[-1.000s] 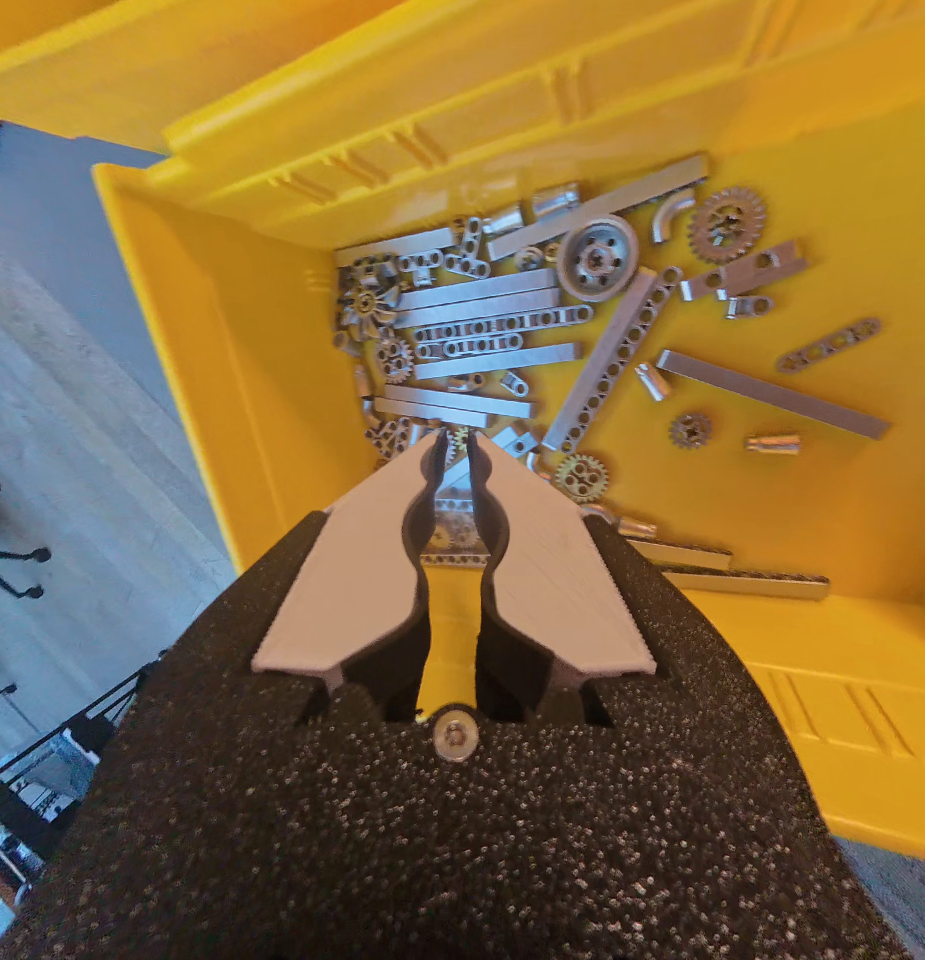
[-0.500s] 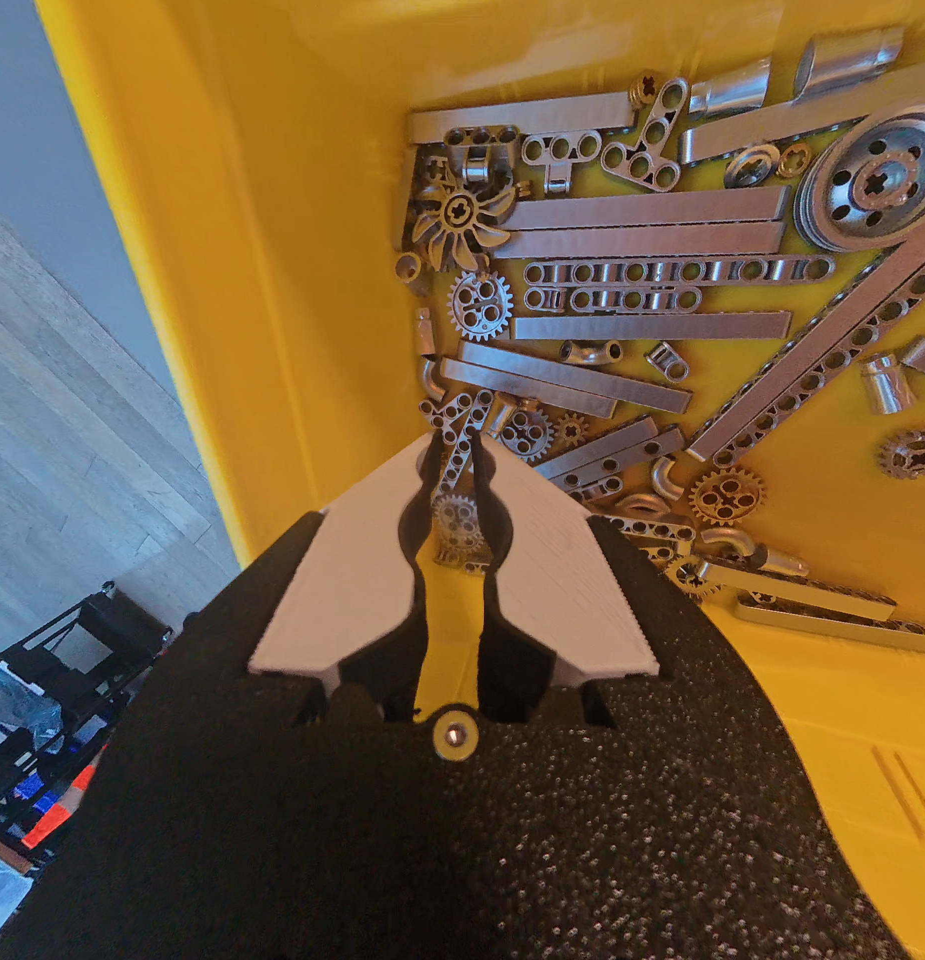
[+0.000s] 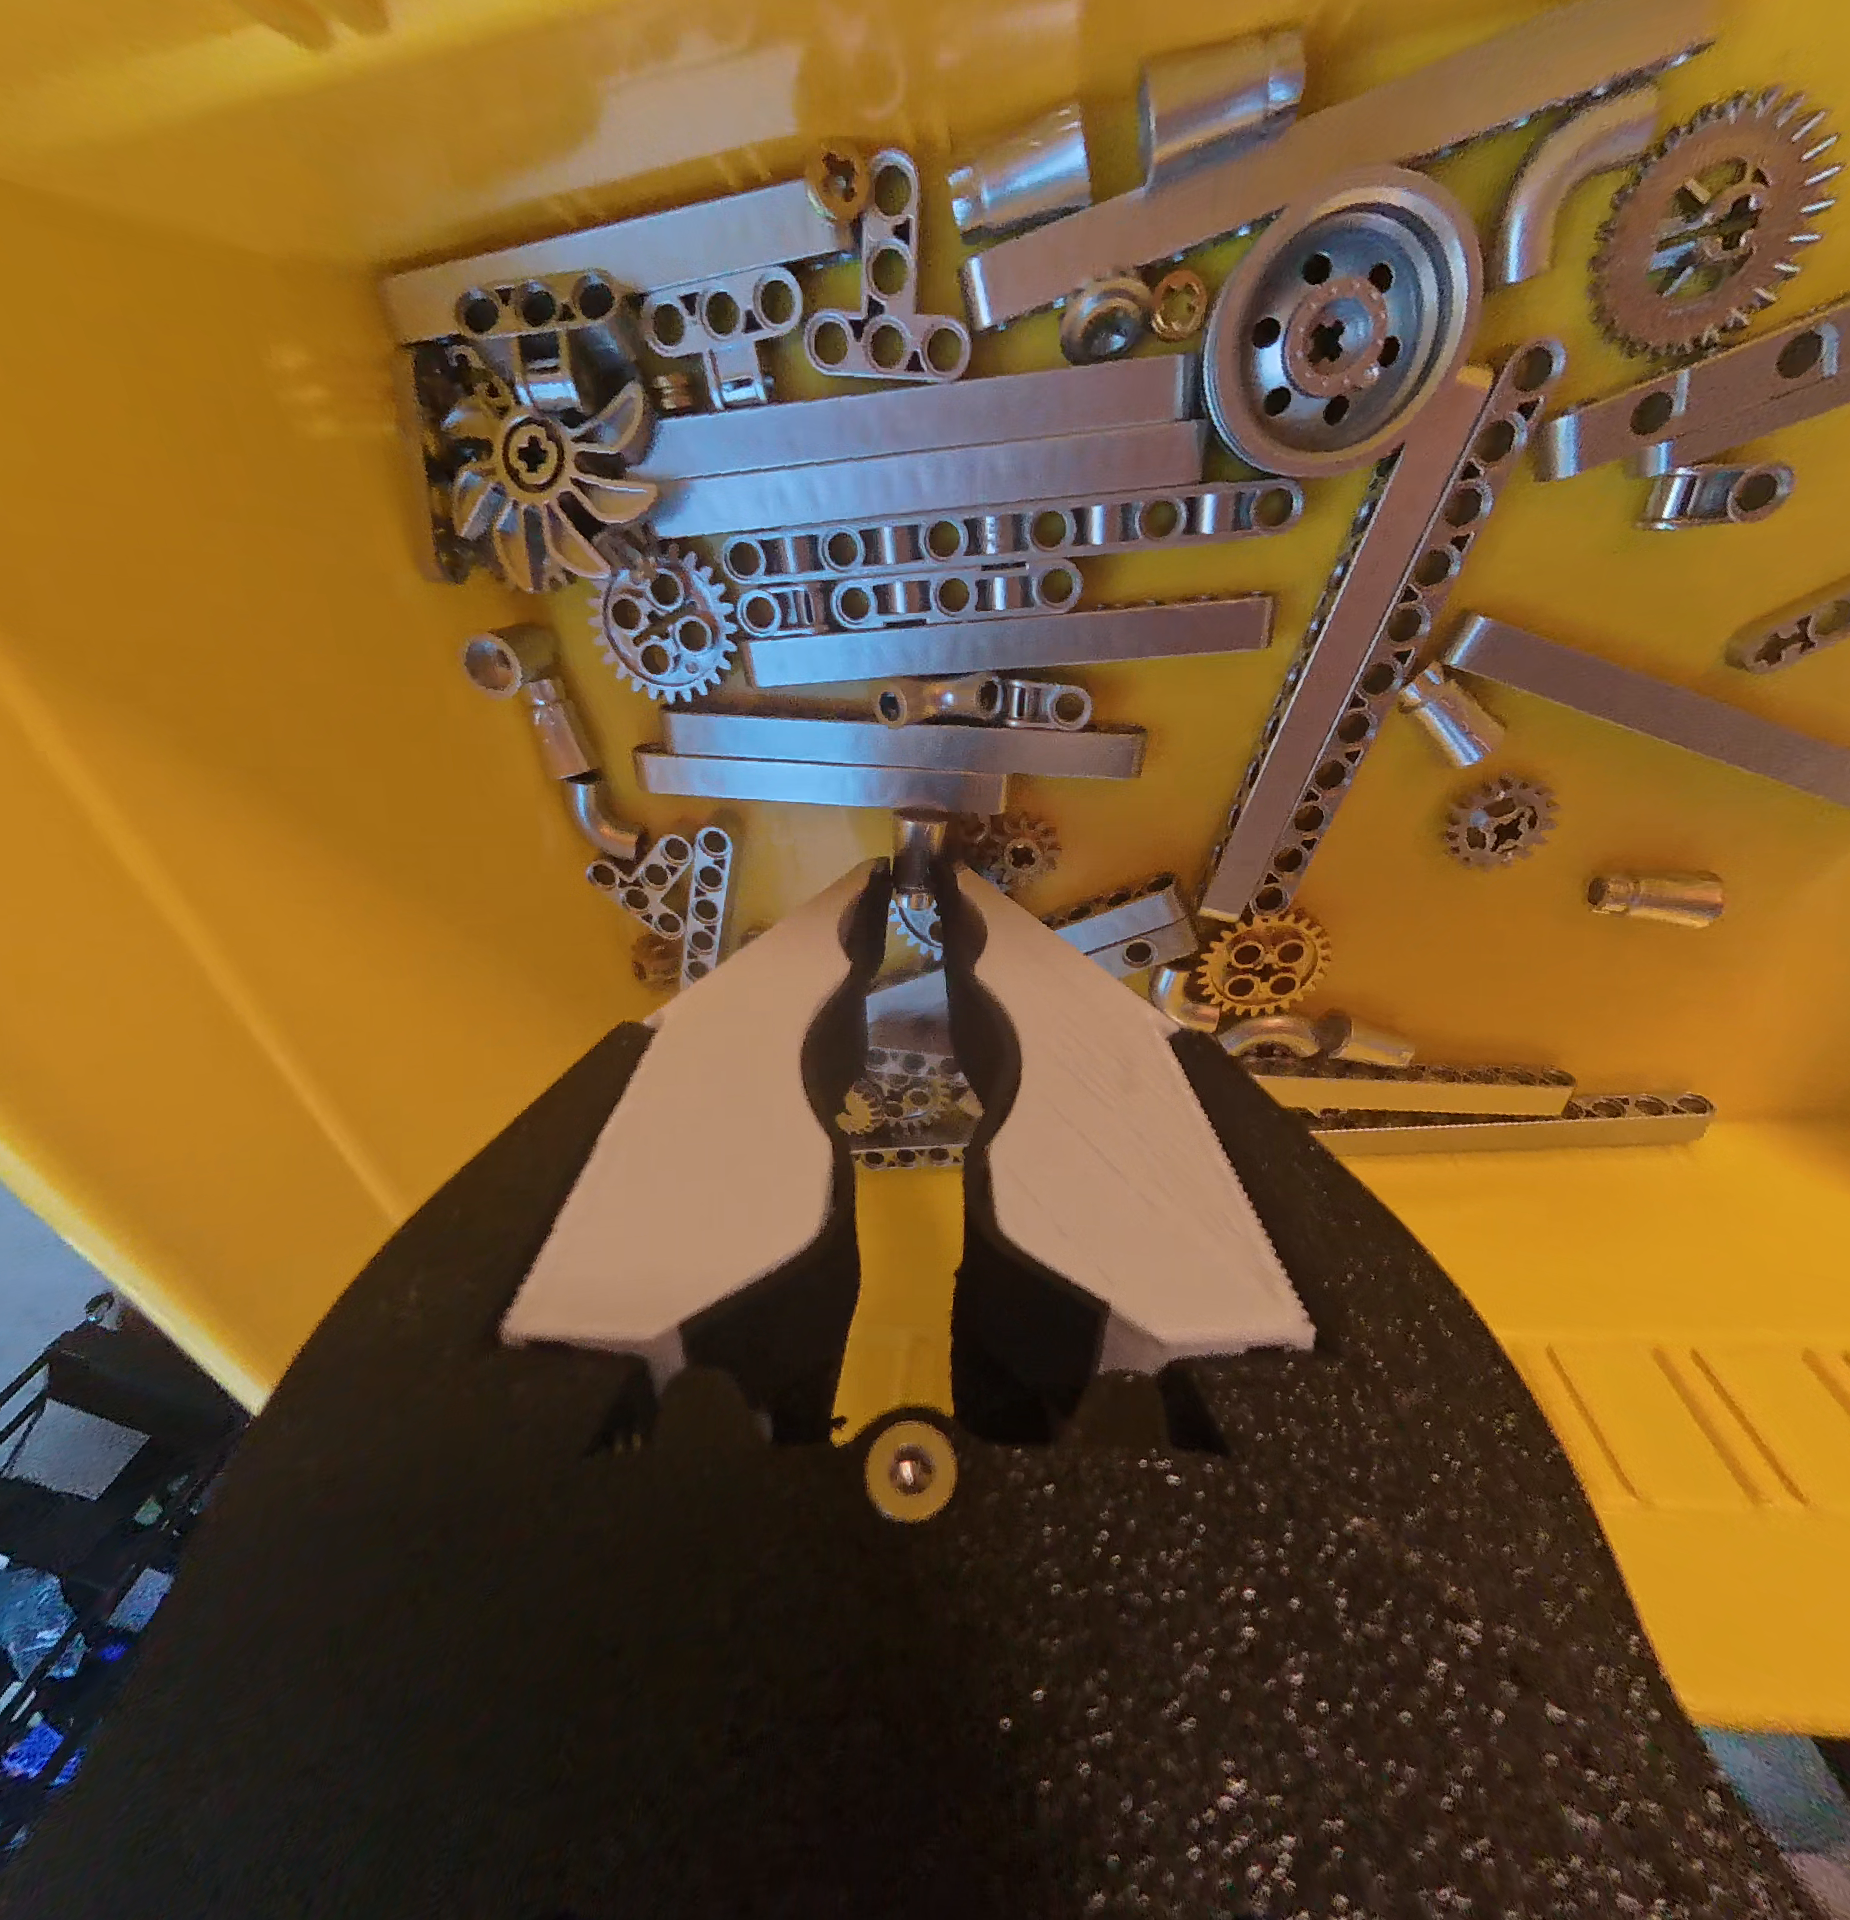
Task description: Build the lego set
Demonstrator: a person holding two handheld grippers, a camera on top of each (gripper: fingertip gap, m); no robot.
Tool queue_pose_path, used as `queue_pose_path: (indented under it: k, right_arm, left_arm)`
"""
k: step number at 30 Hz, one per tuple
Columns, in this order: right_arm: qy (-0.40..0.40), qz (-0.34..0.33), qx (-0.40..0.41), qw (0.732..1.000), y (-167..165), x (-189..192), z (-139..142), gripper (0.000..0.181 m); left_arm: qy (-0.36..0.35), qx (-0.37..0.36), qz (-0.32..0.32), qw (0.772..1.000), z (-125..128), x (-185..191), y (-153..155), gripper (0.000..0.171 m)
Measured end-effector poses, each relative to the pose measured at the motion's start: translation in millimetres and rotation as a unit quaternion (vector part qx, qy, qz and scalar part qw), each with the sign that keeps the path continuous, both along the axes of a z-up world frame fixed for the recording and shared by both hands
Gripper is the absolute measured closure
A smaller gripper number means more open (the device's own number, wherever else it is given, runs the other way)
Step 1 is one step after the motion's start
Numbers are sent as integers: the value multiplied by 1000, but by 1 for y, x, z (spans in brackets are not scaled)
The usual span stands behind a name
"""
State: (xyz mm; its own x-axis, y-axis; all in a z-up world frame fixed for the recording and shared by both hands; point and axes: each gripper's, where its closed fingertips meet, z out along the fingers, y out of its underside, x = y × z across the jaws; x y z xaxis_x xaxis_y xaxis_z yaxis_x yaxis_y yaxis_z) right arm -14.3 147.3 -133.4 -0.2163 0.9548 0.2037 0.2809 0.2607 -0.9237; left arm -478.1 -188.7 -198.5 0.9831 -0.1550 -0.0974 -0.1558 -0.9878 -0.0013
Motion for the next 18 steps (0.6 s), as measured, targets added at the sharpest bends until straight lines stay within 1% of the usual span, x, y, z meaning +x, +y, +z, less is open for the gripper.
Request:
queue_pose_path:
  k: [5,7,10,14,18]
  right_arm:
    - [1,-1,0,1000,0,1,1,141]
    - [1,-1,0,1000,0,1,0,141]
    - [0,-1,1,1000,0,1,0,141]
    - [-2,0,1,1000,-1,0,-1,141]
    - [-3,0,2,1000,-1,0,-1,141]
  left_arm:
    - [8,9,-14,1000,10,9,3,167]
    - [19,33,-21,999,18,12,12,163]
    - [-7,76,-40,996,24,34,30,159]
    - [-5,87,-81,993,18,52,46,154]
    - [-26,129,-95,987,7,67,70,139]
